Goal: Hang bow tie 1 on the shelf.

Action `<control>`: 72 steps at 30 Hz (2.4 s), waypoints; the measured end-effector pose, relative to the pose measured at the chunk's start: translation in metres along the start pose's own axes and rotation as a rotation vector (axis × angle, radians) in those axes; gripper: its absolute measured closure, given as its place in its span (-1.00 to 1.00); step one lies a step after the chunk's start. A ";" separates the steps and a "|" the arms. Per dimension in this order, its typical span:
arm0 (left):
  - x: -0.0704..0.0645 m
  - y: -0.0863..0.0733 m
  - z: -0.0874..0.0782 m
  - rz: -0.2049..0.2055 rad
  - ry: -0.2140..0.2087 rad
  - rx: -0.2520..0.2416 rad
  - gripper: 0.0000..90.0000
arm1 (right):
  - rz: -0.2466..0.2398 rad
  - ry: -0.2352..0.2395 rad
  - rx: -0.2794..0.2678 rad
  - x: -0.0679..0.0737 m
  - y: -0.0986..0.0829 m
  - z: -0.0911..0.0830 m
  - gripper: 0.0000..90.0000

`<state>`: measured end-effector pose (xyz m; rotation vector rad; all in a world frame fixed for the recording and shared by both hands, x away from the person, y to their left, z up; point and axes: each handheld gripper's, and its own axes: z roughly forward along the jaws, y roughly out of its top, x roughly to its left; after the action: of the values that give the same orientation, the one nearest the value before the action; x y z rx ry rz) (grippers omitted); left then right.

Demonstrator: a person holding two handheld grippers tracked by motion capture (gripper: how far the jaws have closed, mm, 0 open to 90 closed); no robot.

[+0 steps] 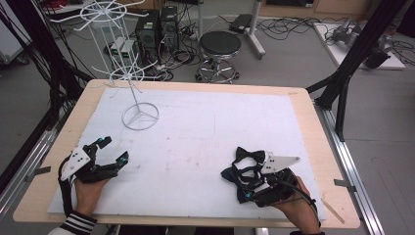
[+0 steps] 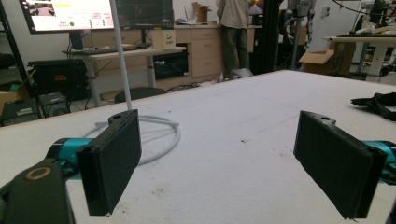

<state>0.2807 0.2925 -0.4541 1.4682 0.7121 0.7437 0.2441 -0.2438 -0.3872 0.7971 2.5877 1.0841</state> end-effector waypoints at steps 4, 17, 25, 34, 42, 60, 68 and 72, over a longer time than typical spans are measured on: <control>0.000 0.000 0.000 0.002 -0.001 0.000 -0.66 | -0.024 0.029 0.047 0.002 -0.001 0.004 -0.63; -0.001 0.000 0.000 0.005 0.006 -0.004 -0.66 | -0.015 0.048 0.147 0.008 -0.001 0.020 -0.55; -0.001 0.000 0.000 0.005 0.005 -0.001 -0.66 | -0.026 0.061 0.225 0.009 0.001 0.029 -0.45; -0.001 0.000 0.000 0.004 0.007 -0.001 -0.65 | -0.048 0.062 0.293 0.007 0.002 0.036 -0.33; -0.001 0.000 0.000 0.010 0.006 0.000 -0.65 | -0.073 0.061 0.354 0.006 -0.002 0.042 -0.04; -0.001 0.000 0.000 0.006 0.007 -0.001 -0.65 | -0.059 0.068 0.351 0.000 -0.003 0.037 0.85; -0.001 0.000 0.000 0.004 0.007 -0.001 -0.65 | -0.071 0.065 0.339 0.000 -0.004 0.035 0.86; -0.001 0.000 0.000 0.004 0.008 0.000 -0.65 | -0.076 0.062 0.321 -0.001 -0.003 0.032 0.86</control>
<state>0.2805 0.2919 -0.4540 1.4680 0.7156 0.7524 0.2563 -0.2270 -0.4124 0.7323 2.8613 0.6913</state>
